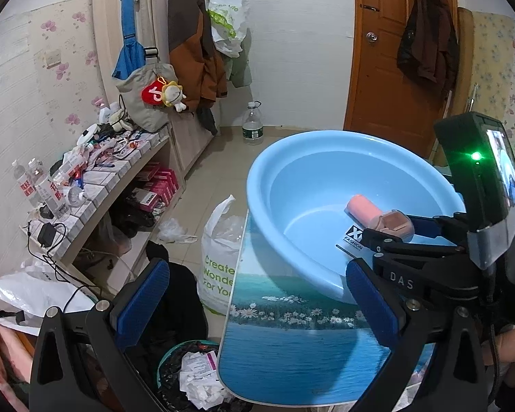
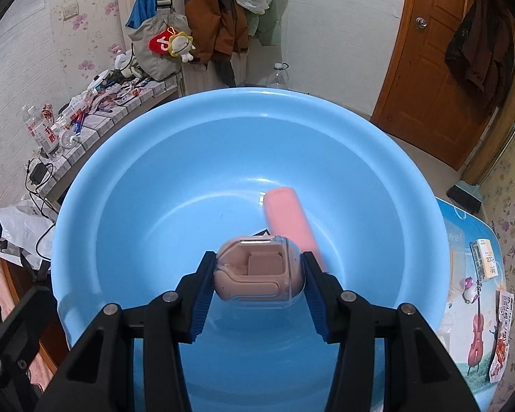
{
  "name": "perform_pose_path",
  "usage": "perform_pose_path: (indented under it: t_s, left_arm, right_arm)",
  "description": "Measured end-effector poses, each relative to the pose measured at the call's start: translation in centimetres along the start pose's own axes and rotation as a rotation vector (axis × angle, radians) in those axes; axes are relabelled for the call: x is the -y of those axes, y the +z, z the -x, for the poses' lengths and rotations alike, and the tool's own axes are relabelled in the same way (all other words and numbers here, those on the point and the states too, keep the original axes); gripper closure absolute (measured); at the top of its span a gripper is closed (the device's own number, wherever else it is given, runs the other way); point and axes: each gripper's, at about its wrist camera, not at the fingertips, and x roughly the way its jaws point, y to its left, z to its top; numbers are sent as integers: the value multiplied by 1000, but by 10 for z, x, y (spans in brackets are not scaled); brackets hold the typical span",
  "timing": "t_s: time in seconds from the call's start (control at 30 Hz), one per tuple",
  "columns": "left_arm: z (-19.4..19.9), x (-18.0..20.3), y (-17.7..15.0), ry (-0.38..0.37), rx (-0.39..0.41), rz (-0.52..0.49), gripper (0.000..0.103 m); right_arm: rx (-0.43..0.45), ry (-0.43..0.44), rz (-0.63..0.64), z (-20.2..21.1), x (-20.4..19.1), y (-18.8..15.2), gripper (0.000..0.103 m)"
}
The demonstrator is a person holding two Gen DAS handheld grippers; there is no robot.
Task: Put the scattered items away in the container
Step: 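Lower the pink case into the blue basin and open the right tool, then withdraw both tools from the basin back toward the table items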
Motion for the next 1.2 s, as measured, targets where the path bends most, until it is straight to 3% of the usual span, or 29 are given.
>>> perform_pose_path:
  t_s: [0.17, 0.27, 0.67, 0.83, 0.9, 0.97, 1.2]
  left_arm:
    - [0, 1, 1, 0, 0, 0, 0]
    - [2, 0, 0, -2, -1, 7, 0]
    - [9, -1, 3, 1, 10, 12, 0]
    - [20, 6, 6, -12, 31, 13, 0]
    - [26, 12, 7, -18, 43, 9, 0]
    - [32, 20, 8, -22, 54, 1, 0]
    - [59, 47, 10, -35, 104, -23, 0]
  right_arm:
    - [-3, -4, 1, 1, -1, 0, 52]
    - [6, -15, 8, 4, 0, 1, 46]
    - [45, -5, -3, 28, 13, 2, 45]
    - [128, -7, -8, 62, 15, -3, 45]
    - [164, -14, -17, 71, 23, 0, 31]
    - [222, -17, -42, 98, 36, -15, 25]
    - [316, -43, -108, 179, 77, -36, 25]
